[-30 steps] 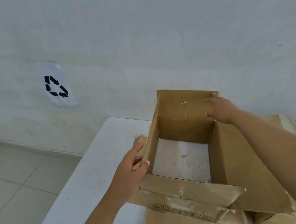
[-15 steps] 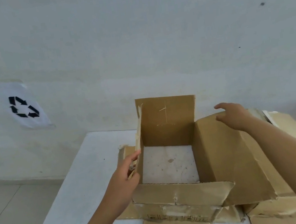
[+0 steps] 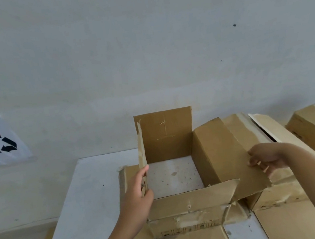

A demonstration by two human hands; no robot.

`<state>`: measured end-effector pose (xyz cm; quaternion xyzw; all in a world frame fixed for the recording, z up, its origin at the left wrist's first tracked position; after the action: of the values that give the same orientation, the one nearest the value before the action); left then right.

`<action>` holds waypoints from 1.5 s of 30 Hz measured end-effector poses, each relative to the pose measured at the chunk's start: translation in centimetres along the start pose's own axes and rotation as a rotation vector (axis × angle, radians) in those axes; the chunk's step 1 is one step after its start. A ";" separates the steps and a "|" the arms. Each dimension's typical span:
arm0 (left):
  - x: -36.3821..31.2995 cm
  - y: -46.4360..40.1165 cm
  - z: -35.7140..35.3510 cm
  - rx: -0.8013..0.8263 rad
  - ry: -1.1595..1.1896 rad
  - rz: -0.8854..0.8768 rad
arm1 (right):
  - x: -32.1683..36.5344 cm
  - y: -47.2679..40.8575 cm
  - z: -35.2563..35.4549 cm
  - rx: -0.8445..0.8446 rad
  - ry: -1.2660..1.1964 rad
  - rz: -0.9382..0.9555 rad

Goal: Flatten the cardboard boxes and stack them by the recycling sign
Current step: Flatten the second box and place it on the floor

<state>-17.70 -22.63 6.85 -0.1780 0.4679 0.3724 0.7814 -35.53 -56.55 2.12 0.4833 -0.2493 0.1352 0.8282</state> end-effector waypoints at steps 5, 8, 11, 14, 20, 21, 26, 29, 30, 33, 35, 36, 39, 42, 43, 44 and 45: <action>2.1 0.7 3.0 -0.029 0.061 0.005 | 4.5 2.5 -1.3 -0.111 -0.065 0.220; 3.7 1.4 5.4 -0.085 0.126 0.027 | 7.3 3.4 -2.9 -0.180 -0.084 0.281; 5.4 2.3 7.8 -0.116 0.212 0.062 | 9.4 3.6 -5.8 -0.228 -0.134 0.286; 7.1 3.2 10.3 -0.158 0.265 0.086 | 11.0 3.5 -8.8 -0.321 -0.250 0.272; 9.2 5.4 12.8 -0.123 0.357 0.120 | 13.9 3.2 -14.8 -0.339 -0.514 0.253; 9.5 5.8 13.1 -0.125 0.373 0.118 | 14.6 3.3 -15.6 -0.328 -0.539 0.268; 9.9 6.9 13.8 -0.061 0.421 0.090 | 17.7 3.3 -19.1 -0.221 -0.642 0.327; 10.4 7.2 14.0 -0.014 0.464 0.083 | 19.0 3.4 -20.7 -0.204 -0.636 0.341; 10.6 7.3 14.0 -0.004 0.481 0.077 | 19.3 3.5 -21.2 -0.205 -0.622 0.347; 11.3 7.4 14.2 -0.012 0.458 0.041 | 20.0 3.8 -22.8 -0.162 -0.569 0.374; 11.6 7.2 14.5 -0.036 0.411 0.018 | 20.1 4.4 -23.7 -0.139 -0.512 0.364; 11.6 7.1 14.6 -0.041 0.380 0.004 | 20.1 4.8 -24.0 -0.134 -0.453 0.352; 11.3 6.7 15.0 -0.073 0.250 -0.045 | 19.9 6.0 -25.3 -0.080 -0.249 0.300; 11.2 6.4 15.3 -0.108 0.188 -0.095 | 19.9 6.6 -26.6 0.005 -0.331 0.275; 11.2 6.4 15.3 -0.101 0.192 -0.099 | 20.1 6.7 -26.7 0.003 -0.384 0.292; 11.2 6.3 15.3 -0.085 0.194 -0.100 | 20.3 6.8 -26.7 -0.012 -0.429 0.317; 11.2 6.3 15.3 -0.066 0.189 -0.101 | 20.5 6.9 -26.8 -0.034 -0.462 0.346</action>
<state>-10.06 -4.26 5.20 -0.2614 0.5173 0.3291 0.7455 -13.96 -30.20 7.42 0.4379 -0.5121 0.1566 0.7221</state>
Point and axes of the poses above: each hand's wrist, its own y-axis away from the middle knuckle, its own z-axis out of the back of the hand, x = y × z, the point moved 7 cm from there along -y, towards the middle knuckle, and after that the axes turned 2 degrees about -y, right-handed, at the moved point
